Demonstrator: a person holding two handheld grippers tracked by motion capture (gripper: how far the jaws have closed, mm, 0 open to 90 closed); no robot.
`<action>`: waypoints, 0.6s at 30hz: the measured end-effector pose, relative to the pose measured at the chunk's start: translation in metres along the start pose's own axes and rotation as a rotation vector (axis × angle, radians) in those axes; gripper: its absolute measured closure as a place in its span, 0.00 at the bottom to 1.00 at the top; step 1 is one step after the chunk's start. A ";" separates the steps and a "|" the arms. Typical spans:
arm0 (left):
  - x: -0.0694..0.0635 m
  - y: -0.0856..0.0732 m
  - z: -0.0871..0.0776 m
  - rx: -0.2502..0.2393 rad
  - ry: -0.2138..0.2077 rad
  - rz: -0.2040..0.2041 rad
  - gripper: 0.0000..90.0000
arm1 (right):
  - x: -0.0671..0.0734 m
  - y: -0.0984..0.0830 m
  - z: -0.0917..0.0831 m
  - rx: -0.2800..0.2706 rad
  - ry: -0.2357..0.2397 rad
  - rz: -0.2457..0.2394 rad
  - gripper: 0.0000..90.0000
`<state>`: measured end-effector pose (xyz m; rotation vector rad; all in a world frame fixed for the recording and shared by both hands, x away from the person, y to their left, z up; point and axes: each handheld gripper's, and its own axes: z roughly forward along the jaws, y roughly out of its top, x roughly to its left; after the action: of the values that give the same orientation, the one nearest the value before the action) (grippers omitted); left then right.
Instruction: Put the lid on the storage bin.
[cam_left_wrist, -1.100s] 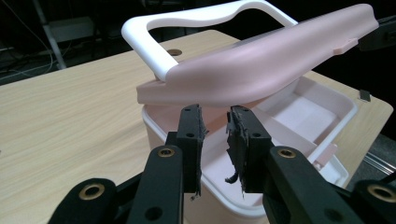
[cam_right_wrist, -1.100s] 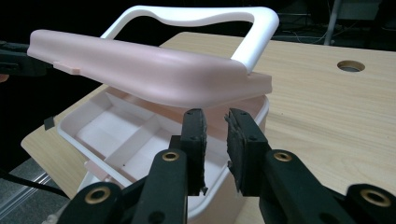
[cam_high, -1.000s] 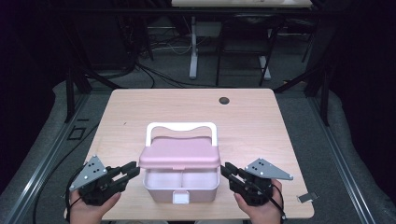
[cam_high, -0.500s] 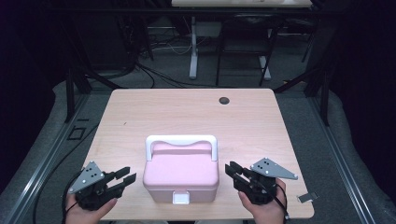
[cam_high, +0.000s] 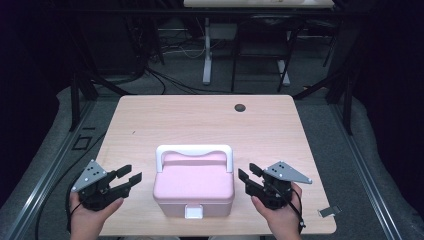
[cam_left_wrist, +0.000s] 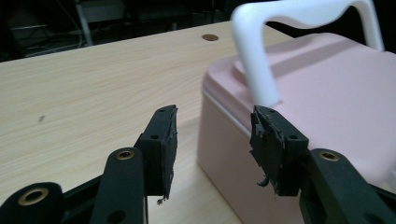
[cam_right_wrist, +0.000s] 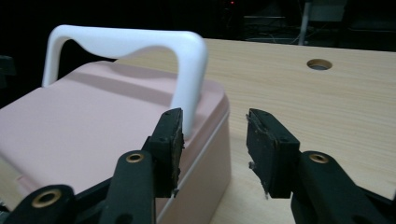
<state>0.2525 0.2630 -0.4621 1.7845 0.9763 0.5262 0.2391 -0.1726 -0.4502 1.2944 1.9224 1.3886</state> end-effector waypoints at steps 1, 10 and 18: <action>0.002 0.000 0.001 0.000 0.006 -0.009 0.56 | -0.002 0.000 0.002 0.004 -0.007 -0.001 0.60; 0.026 -0.005 0.013 0.003 0.050 -0.064 0.53 | -0.026 -0.006 0.018 -0.006 -0.075 0.046 0.55; 0.038 -0.024 0.015 0.012 0.078 -0.086 0.53 | -0.044 -0.023 0.022 -0.037 -0.134 0.046 0.51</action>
<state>0.2764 0.2901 -0.4928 1.7355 1.1072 0.5398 0.2665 -0.2011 -0.4864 1.3854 1.7817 1.3177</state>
